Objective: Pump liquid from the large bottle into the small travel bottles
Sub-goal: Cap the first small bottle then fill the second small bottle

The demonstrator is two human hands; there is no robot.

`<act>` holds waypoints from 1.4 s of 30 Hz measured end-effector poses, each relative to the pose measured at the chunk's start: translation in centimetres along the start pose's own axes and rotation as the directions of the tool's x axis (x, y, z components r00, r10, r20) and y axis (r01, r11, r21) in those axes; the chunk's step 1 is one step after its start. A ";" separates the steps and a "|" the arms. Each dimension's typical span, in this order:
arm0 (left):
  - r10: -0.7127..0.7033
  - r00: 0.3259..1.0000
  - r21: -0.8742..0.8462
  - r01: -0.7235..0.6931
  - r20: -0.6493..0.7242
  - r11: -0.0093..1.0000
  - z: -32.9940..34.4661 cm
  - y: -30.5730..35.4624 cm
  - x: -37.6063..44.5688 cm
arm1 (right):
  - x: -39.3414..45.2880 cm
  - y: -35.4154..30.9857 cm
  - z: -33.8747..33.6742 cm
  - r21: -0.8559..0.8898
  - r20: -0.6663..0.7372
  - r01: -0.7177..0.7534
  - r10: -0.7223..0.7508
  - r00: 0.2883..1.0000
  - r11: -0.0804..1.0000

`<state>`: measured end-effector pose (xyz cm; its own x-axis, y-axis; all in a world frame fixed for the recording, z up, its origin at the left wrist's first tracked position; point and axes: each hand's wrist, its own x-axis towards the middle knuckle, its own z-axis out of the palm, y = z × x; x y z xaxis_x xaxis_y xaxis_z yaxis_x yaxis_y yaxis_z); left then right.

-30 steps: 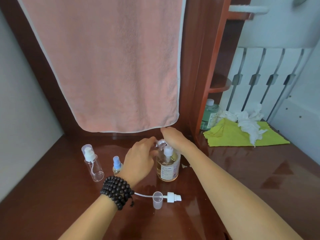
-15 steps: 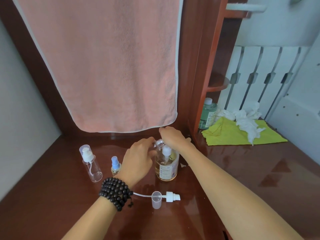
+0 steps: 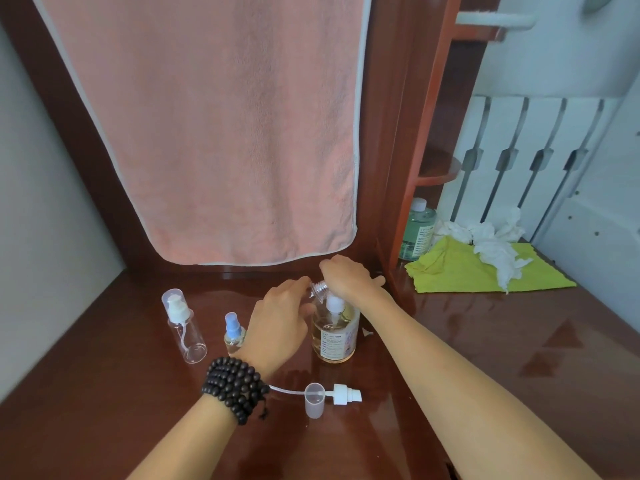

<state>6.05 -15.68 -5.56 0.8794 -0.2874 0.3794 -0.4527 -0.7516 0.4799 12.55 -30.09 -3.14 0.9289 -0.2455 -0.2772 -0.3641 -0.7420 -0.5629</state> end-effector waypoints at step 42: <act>-0.029 0.999 0.038 0.028 0.021 0.999 -0.3 1.1 -0.1 | -0.1 0.0 0.1 0.056 0.026 -0.057 0.056 0.998 0.997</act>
<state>5.46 -16.27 -4.79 0.8950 -0.2780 0.3489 -0.4219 -0.7815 0.4596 12.48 -29.97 -3.23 0.9049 -0.2703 -0.3287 -0.4201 -0.6903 -0.5891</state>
